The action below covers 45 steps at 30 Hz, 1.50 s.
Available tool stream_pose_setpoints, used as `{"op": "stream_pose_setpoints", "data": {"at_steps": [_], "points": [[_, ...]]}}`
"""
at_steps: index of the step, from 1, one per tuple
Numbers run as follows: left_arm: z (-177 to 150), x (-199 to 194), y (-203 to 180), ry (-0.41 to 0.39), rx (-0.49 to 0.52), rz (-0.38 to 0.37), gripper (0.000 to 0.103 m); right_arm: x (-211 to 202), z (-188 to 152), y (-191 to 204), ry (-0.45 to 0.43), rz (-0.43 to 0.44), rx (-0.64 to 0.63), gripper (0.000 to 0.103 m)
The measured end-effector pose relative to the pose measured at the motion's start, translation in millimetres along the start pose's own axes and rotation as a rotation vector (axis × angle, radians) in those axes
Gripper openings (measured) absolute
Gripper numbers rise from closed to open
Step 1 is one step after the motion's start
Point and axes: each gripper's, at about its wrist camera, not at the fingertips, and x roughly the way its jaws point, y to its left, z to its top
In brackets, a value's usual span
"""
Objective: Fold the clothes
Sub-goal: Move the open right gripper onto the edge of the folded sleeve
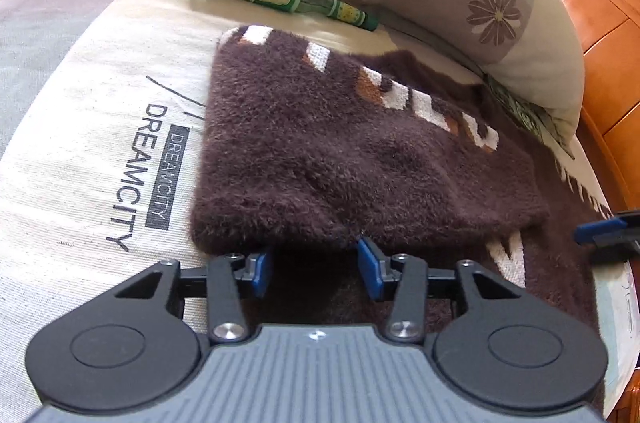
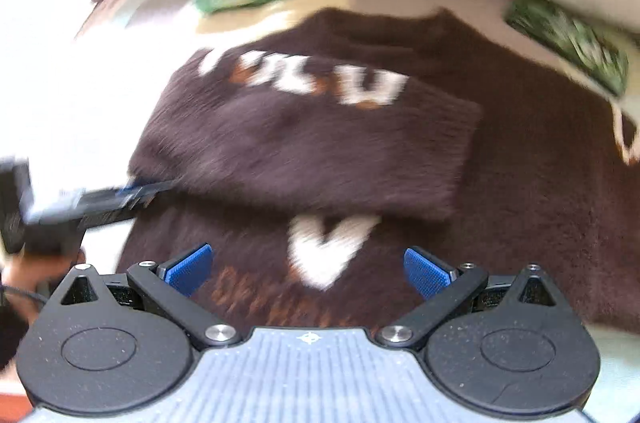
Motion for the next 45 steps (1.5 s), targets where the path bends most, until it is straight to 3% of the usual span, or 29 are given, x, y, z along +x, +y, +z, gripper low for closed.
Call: {"op": "stream_pose_setpoints", "data": {"at_steps": [3, 8, 13, 19, 22, 25, 28, 30, 35, 37, 38, 39, 40, 41, 43, 45], "points": [[1, -1, -2, 0.005, 0.009, 0.004, 0.046, 9, 8, -42, -0.01, 0.057, 0.15, 0.103], [3, -1, -8, 0.017, 0.036, 0.008, 0.045, 21, 7, -86, -0.046, 0.189, 0.291, 0.103], [2, -10, -20, 0.057, 0.061, -0.015, 0.046, 45, 15, -105, -0.056, 0.316, 0.365, 0.103], [-3, -14, -32, 0.111, 0.087, -0.038, 0.047, 69, 45, -114, -0.063, 0.404, 0.435, 0.103], [-2, -9, -36, 0.12, 0.086, -0.035, 0.047, 73, 39, -126, -0.096, 0.476, 0.493, 0.103], [0, -4, -39, 0.122, 0.069, -0.041, 0.047, 68, 25, -134, -0.148, 0.556, 0.471, 0.103], [2, -3, -42, 0.123, 0.072, -0.051, 0.047, 70, 35, -128, -0.071, 0.547, 0.523, 0.103], [3, -1, -43, 0.13, 0.07, -0.056, 0.047, 75, 41, -121, -0.041, 0.618, 0.511, 0.103], [1, 1, -45, 0.144, 0.058, -0.06, 0.047, 89, 47, -108, -0.049, 0.573, 0.428, 0.099], [0, 1, -45, 0.146, 0.059, -0.061, 0.047, 87, 43, -115, -0.07, 0.564, 0.451, 0.081], [-1, 1, -45, 0.146, 0.058, -0.06, 0.047, 87, 38, -121, -0.073, 0.551, 0.469, 0.064], [-1, 1, -45, 0.146, 0.055, -0.059, 0.047, 88, 33, -127, -0.075, 0.539, 0.486, 0.052], [-2, 1, -44, 0.145, 0.052, -0.058, 0.047, 89, 28, -133, -0.078, 0.526, 0.504, 0.023], [-3, 2, -44, 0.142, 0.047, -0.058, 0.047, 92, 23, -138, -0.087, 0.536, 0.538, 0.004], [-3, 2, -44, 0.138, 0.039, -0.059, 0.047, 97, 12, -148, -0.106, 0.557, 0.61, 0.004], [-4, 1, -44, 0.137, 0.039, -0.065, 0.047, 94, 17, -141, -0.09, 0.515, 0.596, 0.005]]}}
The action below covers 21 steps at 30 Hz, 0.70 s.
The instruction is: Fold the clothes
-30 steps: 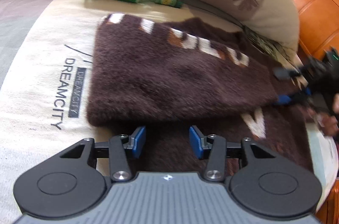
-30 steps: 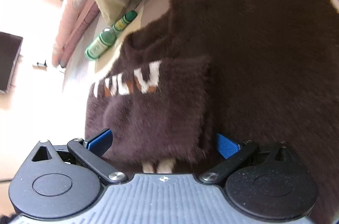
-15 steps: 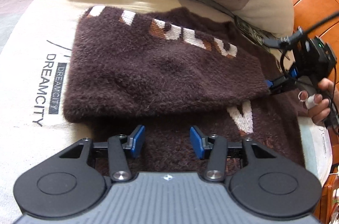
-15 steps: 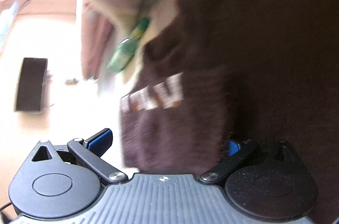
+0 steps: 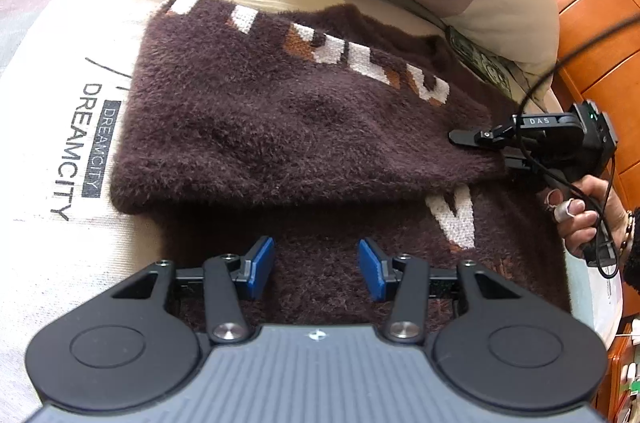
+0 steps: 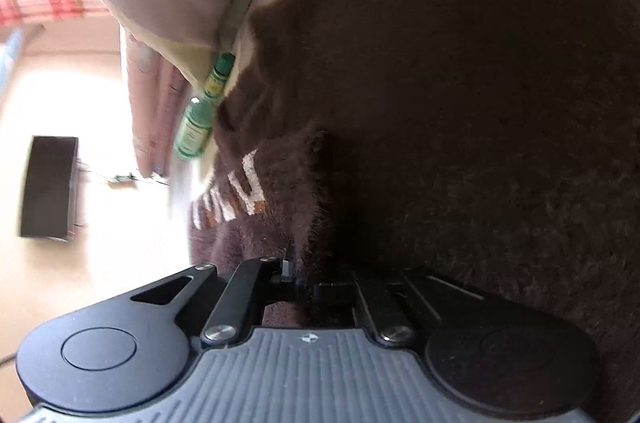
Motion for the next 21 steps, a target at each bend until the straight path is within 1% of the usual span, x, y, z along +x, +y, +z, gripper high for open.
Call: {"op": "stream_pose_setpoints", "data": {"at_steps": [3, 6, 10, 15, 18, 21], "points": [[-2, -1, -2, 0.008, 0.012, -0.005, 0.047, 1, 1, 17, 0.001, -0.066, -0.02, 0.008], [-6, -3, -2, 0.011, 0.017, -0.007, 0.047, -3, 1, 40, -0.001, -0.12, -0.09, 0.008], [-10, -5, 0, -0.001, 0.024, 0.002, 0.047, -15, 4, 58, -0.036, -0.133, -0.115, 0.008], [-11, -9, 4, -0.021, 0.02, -0.002, 0.047, -28, 8, 64, -0.073, -0.184, -0.14, 0.008], [-7, -18, 2, -0.047, 0.031, -0.009, 0.047, -30, 7, 58, -0.055, -0.24, -0.161, 0.008], [4, -30, 1, -0.102, 0.051, -0.021, 0.047, -27, 4, 56, -0.043, -0.28, -0.182, 0.007]]}}
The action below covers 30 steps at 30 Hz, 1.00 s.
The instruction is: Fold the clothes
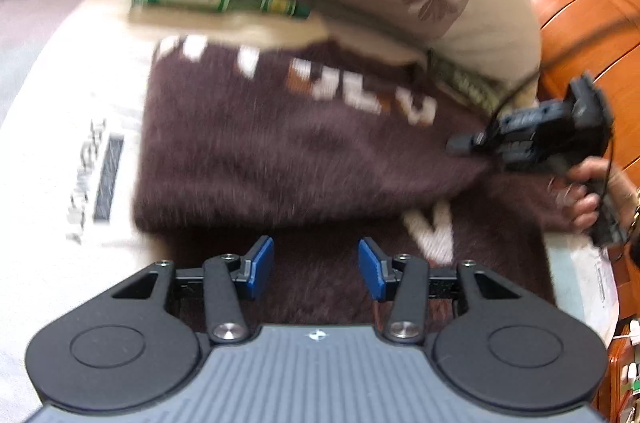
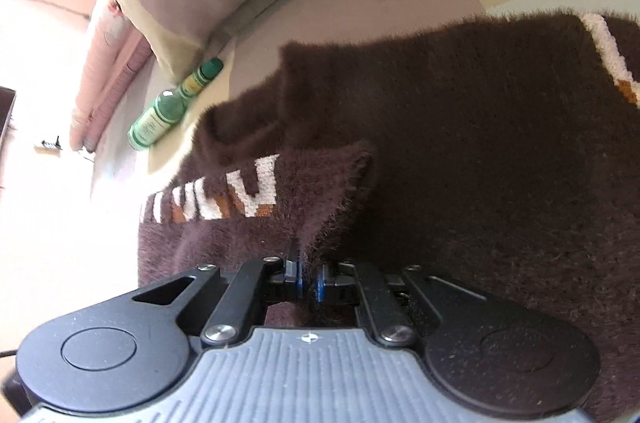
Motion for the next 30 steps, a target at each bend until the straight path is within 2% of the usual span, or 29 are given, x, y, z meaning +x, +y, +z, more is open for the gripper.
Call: {"op": "stream_pose_setpoints", "data": {"at_steps": [4, 8, 11, 14, 18, 20, 22, 24, 25, 27, 30], "points": [[19, -1, 11, -0.076, 0.053, 0.026, 0.047, -7, -3, -4, -0.019, -0.006, 0.013, 0.007], [34, 14, 27, -0.106, 0.077, 0.069, 0.047, -13, -2, 1, -0.047, -0.028, -0.007, 0.007], [35, 32, 37, -0.08, 0.083, 0.09, 0.048, -20, -1, 5, -0.064, -0.034, -0.021, 0.007], [30, 50, 48, -0.025, 0.083, 0.102, 0.047, -15, -2, 0, -0.04, -0.088, -0.033, 0.007], [30, 50, 48, -0.026, 0.101, 0.092, 0.048, -12, -2, -5, -0.042, -0.137, -0.051, 0.008], [35, 42, 46, -0.038, 0.102, 0.085, 0.048, -18, -3, 2, -0.061, -0.19, -0.09, 0.016], [43, 35, 44, -0.072, 0.124, 0.079, 0.048, -31, -9, 21, -0.101, -0.289, -0.179, 0.022], [53, 31, 44, -0.106, 0.156, 0.078, 0.048, -40, -18, 45, -0.137, -0.339, -0.29, 0.022], [59, 33, 44, -0.118, 0.176, 0.083, 0.048, -41, -24, 59, -0.154, -0.346, -0.36, 0.026], [71, 40, 47, -0.133, 0.222, 0.101, 0.048, -35, -36, 88, -0.164, -0.31, -0.503, 0.034], [85, 58, 54, -0.132, 0.27, 0.111, 0.046, 1, -50, 123, -0.147, -0.222, -0.678, 0.037]]}}
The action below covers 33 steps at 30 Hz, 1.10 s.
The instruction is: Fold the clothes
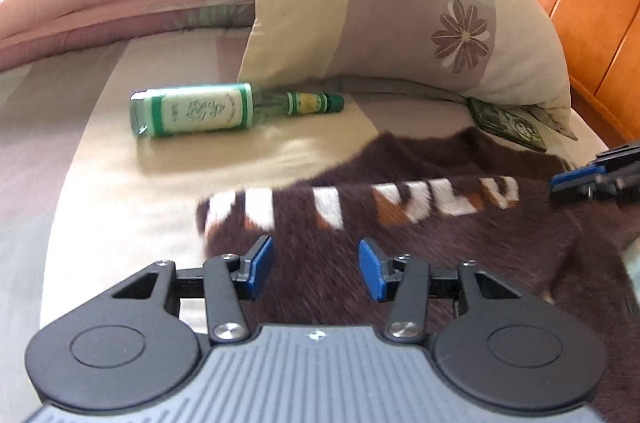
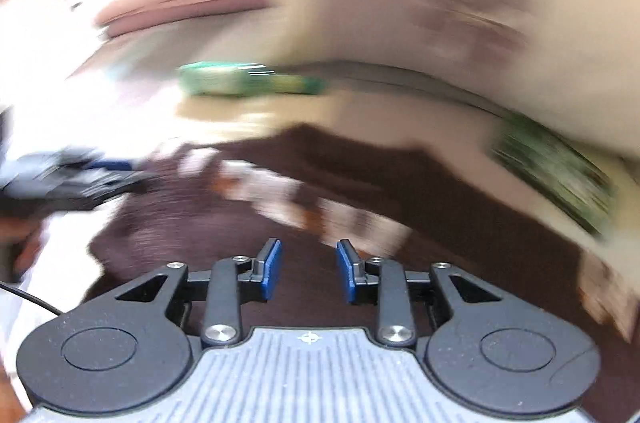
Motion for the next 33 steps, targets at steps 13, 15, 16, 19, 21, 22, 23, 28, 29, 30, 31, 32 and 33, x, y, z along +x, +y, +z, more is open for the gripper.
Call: {"op": "stream_pose_setpoints", "data": {"at_steps": [13, 15, 16, 19, 21, 22, 23, 28, 29, 30, 31, 32, 33], "points": [[-7, 27, 23, 0.076, 0.015, -0.024, 0.05, 45, -32, 17, 0.105, -0.004, -0.213, 0.037], [-3, 18, 20, 0.07, -0.002, -0.035, 0.046, 36, -36, 10, 0.124, -0.018, -0.197, 0.037], [-2, 13, 18, 0.064, -0.011, -0.042, 0.046, 34, -38, 7, 0.131, -0.019, -0.181, 0.037], [-7, -6, 8, 0.067, -0.015, -0.091, 0.046, 36, -39, 5, 0.139, -0.028, -0.148, 0.038], [-19, -10, 1, 0.117, 0.017, -0.104, 0.049, 39, -39, 6, 0.136, -0.036, -0.134, 0.042], [-28, -9, -1, 0.149, 0.033, -0.098, 0.049, 39, -40, 7, 0.133, -0.04, -0.13, 0.046], [-36, -9, -1, 0.169, 0.033, -0.091, 0.049, 39, -40, 8, 0.13, -0.043, -0.126, 0.047], [-30, -29, -2, 0.139, -0.04, -0.094, 0.047, 32, -33, 14, 0.123, -0.069, -0.128, 0.049], [-32, -32, -6, 0.136, -0.029, -0.11, 0.049, 31, -29, 16, 0.118, -0.076, -0.136, 0.051], [-35, -31, -9, 0.153, -0.019, -0.122, 0.049, 30, -24, 19, 0.092, -0.077, -0.146, 0.053], [-41, -28, -11, 0.177, -0.007, -0.125, 0.049, 28, -19, 21, 0.064, -0.078, -0.156, 0.059], [-47, -25, -13, 0.187, 0.006, -0.121, 0.049, 30, -14, 21, 0.048, -0.08, -0.151, 0.061], [-50, -25, -13, 0.183, 0.01, -0.119, 0.05, 35, -10, 18, 0.04, -0.083, -0.14, 0.061]]}}
